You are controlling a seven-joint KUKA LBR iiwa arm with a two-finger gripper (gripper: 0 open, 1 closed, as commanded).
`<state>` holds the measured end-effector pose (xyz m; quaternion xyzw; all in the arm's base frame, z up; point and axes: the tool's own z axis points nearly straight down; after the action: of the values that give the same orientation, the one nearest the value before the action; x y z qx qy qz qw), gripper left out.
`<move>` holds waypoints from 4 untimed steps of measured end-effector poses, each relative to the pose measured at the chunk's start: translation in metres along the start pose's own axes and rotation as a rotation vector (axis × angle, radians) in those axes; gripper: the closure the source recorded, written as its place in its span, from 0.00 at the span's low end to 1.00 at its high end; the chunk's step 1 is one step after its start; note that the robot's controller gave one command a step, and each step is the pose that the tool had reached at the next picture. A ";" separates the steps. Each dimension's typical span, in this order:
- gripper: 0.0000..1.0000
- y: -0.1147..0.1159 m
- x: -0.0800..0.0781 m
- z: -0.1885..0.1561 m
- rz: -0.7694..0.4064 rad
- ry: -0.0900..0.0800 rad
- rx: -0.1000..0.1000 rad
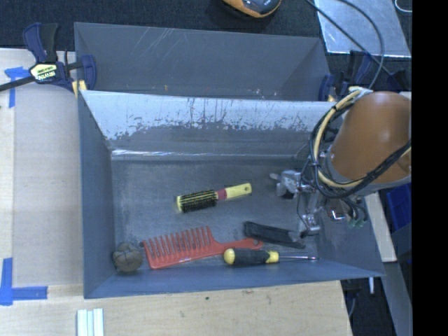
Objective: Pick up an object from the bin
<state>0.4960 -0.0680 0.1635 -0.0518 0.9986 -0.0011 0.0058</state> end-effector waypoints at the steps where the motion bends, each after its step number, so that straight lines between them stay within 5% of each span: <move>1: 0.00 -0.007 -0.002 0.053 0.206 0.007 0.000; 2: 0.00 -0.002 -0.001 0.093 0.130 -0.007 0.001; 3: 1.00 0.003 0.005 0.093 0.424 0.004 0.001; 4: 1.00 0.003 0.005 0.093 0.424 0.004 0.001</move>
Offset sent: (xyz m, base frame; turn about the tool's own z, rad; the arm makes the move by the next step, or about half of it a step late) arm 0.0002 -0.0016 -0.0935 0.1292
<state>0.4920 -0.0656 0.0707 0.1595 0.9872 -0.0006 0.0038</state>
